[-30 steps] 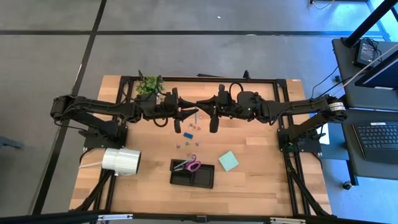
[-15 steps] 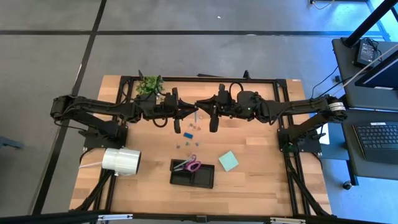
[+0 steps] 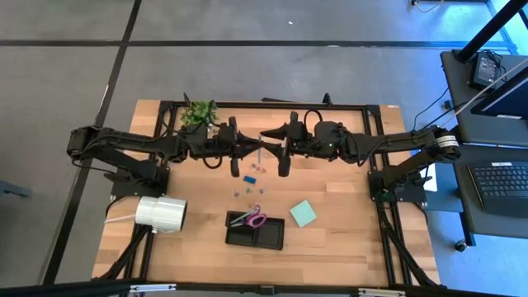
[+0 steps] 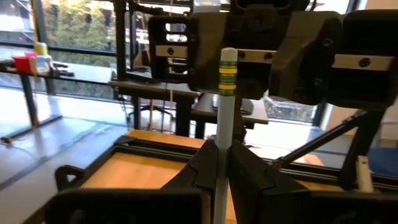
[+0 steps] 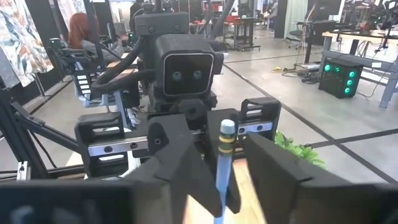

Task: Pick and place office supplies into organizer
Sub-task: Put the light blue pencil into the desk organizer

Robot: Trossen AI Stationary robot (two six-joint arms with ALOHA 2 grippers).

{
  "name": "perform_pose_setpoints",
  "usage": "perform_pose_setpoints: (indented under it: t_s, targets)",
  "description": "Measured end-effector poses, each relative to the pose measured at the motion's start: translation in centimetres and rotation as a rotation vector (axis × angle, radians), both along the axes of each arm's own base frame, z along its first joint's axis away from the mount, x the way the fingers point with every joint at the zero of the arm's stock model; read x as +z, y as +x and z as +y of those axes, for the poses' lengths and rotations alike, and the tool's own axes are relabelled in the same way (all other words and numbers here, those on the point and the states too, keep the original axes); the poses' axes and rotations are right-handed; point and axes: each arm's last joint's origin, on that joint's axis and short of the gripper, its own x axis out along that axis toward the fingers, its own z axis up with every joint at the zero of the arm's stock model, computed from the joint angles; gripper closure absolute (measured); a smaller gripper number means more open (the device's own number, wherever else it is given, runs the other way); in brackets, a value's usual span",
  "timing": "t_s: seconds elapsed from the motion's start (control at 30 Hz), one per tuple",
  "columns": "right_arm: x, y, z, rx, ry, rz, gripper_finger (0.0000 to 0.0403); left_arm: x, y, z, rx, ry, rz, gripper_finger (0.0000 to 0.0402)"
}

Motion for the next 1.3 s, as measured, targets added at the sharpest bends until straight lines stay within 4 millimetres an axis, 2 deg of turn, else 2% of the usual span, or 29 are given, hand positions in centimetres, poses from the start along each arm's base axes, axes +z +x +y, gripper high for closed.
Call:
perform_pose_setpoints:
  t_s: [0.2,0.4,0.57,0.8,1.0,1.3]
  targets:
    - [-0.2,-0.6,-0.1,-0.02,-0.001,0.079,0.0151,-0.2,-0.1,-0.1,-0.036,-0.04,0.032,0.0383]
    - [-1.4,-2.2,-0.1,-0.032,0.037,0.288,0.0104,-0.1,-0.9,-0.3,-0.06,-0.097,0.073,0.0383]
    - [-2.5,-3.2,-0.1,-0.058,0.118,0.425,0.0099,-0.1,-1.3,-1.2,-0.226,-0.234,0.116,0.0384]
    - [-2.9,-3.0,-0.1,-0.079,0.187,0.433,0.0099,-0.3,-1.5,-5.0,-0.47,-0.262,0.166,0.0384]
    - [-2.8,-3.0,-0.1,-0.093,0.242,0.42,0.0098,-0.7,-1.6,-7.2,-0.529,-0.296,0.205,0.0384]
    - [-2.9,-3.1,-0.1,-0.106,0.287,0.414,0.0098,-3.5,-0.2,-8.8,-0.503,-0.255,0.332,0.0384]
